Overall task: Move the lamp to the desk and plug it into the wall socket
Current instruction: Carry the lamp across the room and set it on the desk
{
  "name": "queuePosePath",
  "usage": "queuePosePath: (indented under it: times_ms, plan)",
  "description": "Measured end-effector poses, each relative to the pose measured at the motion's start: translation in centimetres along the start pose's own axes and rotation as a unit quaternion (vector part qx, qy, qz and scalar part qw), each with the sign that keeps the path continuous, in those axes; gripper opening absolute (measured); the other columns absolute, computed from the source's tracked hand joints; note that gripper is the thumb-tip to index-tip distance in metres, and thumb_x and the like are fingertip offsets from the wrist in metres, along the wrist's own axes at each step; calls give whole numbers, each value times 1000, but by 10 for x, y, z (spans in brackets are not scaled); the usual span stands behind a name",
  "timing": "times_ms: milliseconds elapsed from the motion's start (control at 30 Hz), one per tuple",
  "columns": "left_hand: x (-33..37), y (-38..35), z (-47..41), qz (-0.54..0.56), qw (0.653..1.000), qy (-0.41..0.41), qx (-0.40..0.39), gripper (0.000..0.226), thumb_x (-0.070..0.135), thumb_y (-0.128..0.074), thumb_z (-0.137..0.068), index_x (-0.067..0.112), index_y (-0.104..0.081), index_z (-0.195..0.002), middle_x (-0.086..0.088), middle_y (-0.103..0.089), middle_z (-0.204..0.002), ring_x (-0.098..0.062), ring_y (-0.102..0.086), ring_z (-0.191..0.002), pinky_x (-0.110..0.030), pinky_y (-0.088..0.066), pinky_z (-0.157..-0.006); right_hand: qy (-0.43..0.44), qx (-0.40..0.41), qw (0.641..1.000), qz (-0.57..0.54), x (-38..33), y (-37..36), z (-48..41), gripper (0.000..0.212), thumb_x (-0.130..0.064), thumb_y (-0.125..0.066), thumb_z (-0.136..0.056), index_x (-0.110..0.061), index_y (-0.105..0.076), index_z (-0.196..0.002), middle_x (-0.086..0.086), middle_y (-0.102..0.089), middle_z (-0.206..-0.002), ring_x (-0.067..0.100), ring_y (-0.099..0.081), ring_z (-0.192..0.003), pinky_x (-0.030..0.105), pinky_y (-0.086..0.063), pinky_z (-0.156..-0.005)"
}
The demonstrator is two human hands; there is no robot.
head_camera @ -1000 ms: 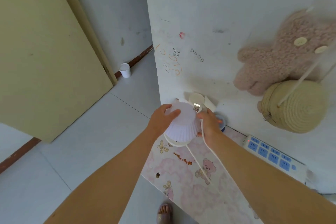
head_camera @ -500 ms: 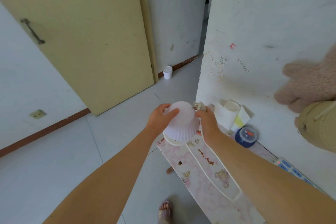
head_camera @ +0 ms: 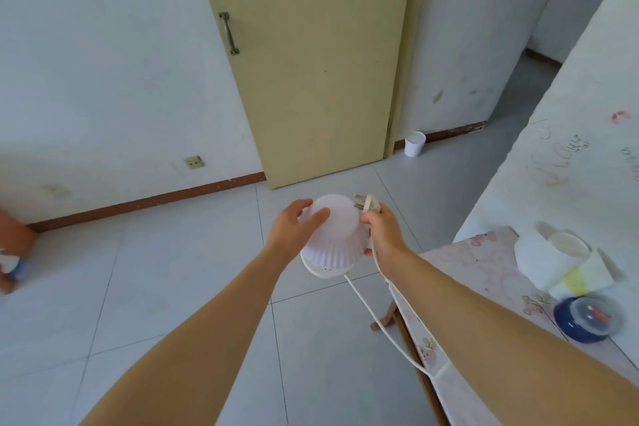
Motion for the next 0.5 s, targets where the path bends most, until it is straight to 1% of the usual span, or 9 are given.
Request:
queuePosePath:
  times_ms: [100,200,233,367,500]
  plan:
    - [-23,38,3,11,1000,12,23,68,52,-64,-73,22,-50,-132,-10,-54,-134,-29,-53,-120,-53,-46,-102,-2,-26,1000,13,8,-43,0,35,-5,-43,-79,-25,-58,-103,-1,-61,-98,14,-55,-85,43,-47,-86]
    - [-42,76,10,19,999,24,43,71,54,-62,-70,22,-50,-133,-10,-54,-134,-30,-53,-120,-53,-47,-101,-7,-46,999,27,17,-85,3,31,-6,-42,-78,-30,-59,-88,-5,-61,-92,12,-54,-82,38,-45,-78]
    - [-48,90,12,21,998,27,51,72,54,-62,-69,21,-50,-133,-11,-54,-134,-31,-53,-119,-54,-47,-100,-8,-52,998,31,19,-100,4,30,-6,-43,-78,-30,-58,-87,-5,-60,-91,12,-54,-81,36,-45,-76]
    - [-82,156,16,45,994,43,86,62,47,-66,-80,21,-50,-133,-12,-53,-134,-32,-53,-119,-54,-47,-100,-13,-85,995,48,30,-172,15,33,-7,-43,-78,-28,-57,-100,-5,-60,-90,12,-53,-80,32,-45,-68]
    - [-104,210,24,55,991,50,110,59,45,-65,-82,20,-51,-133,-12,-54,-134,-33,-54,-119,-55,-47,-100,-19,-108,992,65,37,-230,24,35,-8,-43,-78,-26,-53,-106,-4,-58,-91,13,-53,-82,35,-46,-72]
Point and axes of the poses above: each hand's wrist, its own z-axis away from the middle knuckle, its own y-axis out of the back of the hand, x = y × z, the point moved 9 cm from there along -z, towards the middle knuckle
